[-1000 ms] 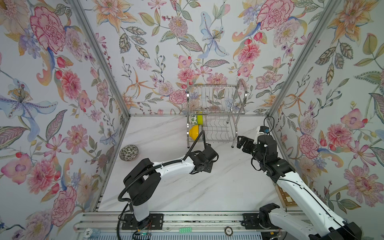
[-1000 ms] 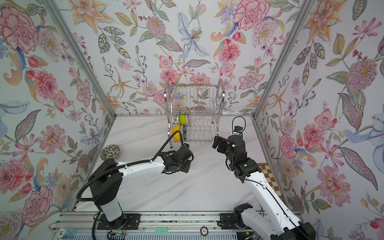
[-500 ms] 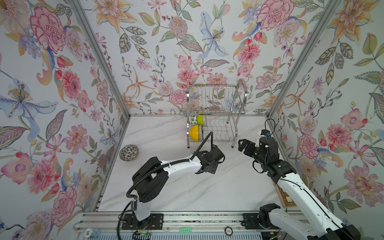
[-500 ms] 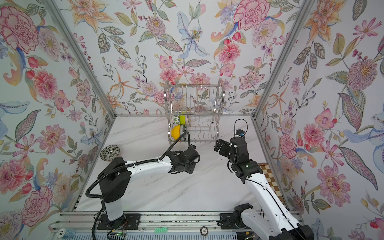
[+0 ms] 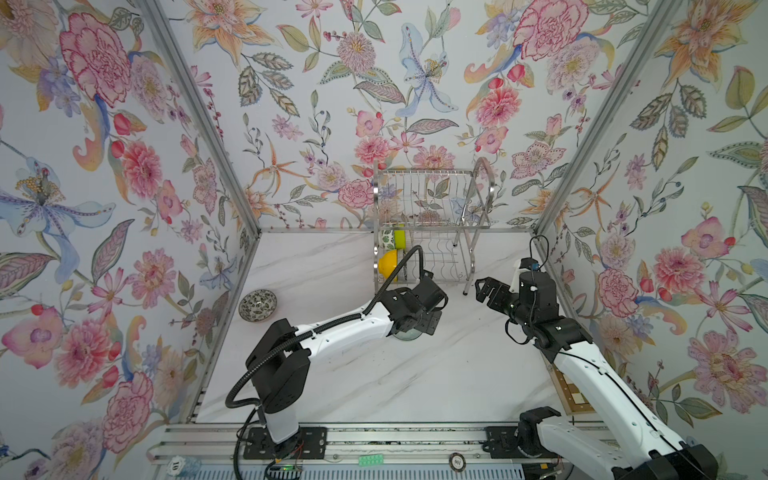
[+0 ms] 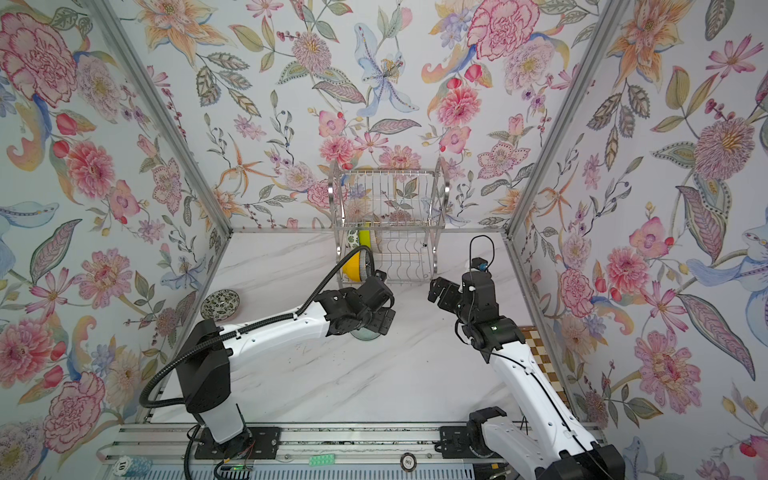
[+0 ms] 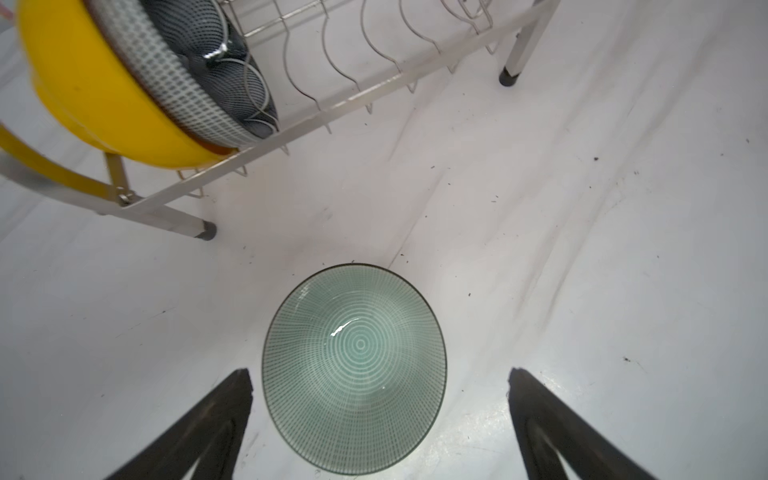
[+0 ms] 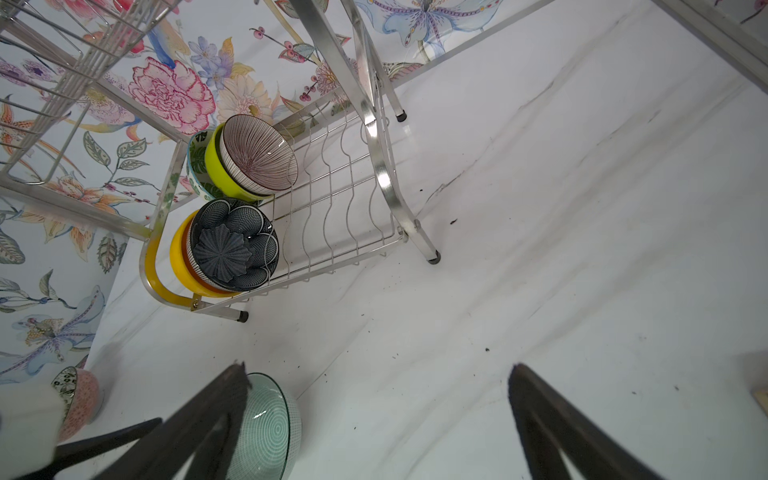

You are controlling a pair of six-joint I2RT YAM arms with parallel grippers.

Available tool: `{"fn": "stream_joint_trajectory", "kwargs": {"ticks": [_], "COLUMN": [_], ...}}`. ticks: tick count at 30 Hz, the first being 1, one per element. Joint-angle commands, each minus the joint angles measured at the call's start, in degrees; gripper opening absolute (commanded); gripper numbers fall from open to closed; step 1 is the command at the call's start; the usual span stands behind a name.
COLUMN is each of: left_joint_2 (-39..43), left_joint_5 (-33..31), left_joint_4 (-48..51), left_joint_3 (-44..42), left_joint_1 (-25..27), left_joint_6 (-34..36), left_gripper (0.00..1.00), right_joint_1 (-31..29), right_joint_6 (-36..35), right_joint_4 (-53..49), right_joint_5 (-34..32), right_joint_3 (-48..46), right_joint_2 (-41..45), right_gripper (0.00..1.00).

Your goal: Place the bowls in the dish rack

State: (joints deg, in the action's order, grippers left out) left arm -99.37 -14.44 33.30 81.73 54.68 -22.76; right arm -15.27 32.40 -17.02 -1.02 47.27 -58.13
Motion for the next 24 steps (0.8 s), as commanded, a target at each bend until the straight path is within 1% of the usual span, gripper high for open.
{"fn": "stream_joint_trajectory", "kwargs": {"ticks": [1,6,8,12,16,19,22,24], "left_joint_2": [5.65,12.80,15.30,20.28,24.53,28.68,32.24,33.31], "left_joint_5": [-5.30,-13.10,-13.41,-8.82,-5.89,0.38,5.86,8.22], "left_joint_4": [2.04,0.55,-0.81,-3.34,-5.86,-11.79,-17.95,-20.47], "left_joint_3": [-2.02,-7.35,-10.07,-15.79,-21.88,-28.20,-34.32,-37.06], "left_joint_1": [-2.57,-4.40,-5.63,-9.93,-13.49,-15.44,-17.06,-18.15], "left_joint_6": [1.64,2.77,3.39,1.79,-2.11,-4.00,-7.71,-10.44], "left_gripper": [0.99,0.99,0.99,0.99,0.99,0.99,0.99,0.99], "right_joint_1": [0.21,-1.43,-3.15,-8.48,-14.09,-17.51,-19.17,-20.12], "right_joint_6": [-0.06,0.88,1.09,1.26,1.37,2.32,3.10,3.40], "right_joint_4": [-1.68,-1.74,-1.64,-2.12,-2.66,-2.86,-3.00,-3.11], "right_joint_5": [1.61,2.37,2.22,0.65,-1.90,-2.54,-1.68,-1.19], "right_joint_3": [2.40,3.42,3.80,5.14,6.25,6.87,7.61,8.33], "right_joint_2": [-2.17,-5.82,-7.64,-12.28,-17.02,-20.50,-23.62,-25.30], "right_gripper": [0.99,0.99,0.99,0.98,0.93,0.88,0.88,0.84]}}
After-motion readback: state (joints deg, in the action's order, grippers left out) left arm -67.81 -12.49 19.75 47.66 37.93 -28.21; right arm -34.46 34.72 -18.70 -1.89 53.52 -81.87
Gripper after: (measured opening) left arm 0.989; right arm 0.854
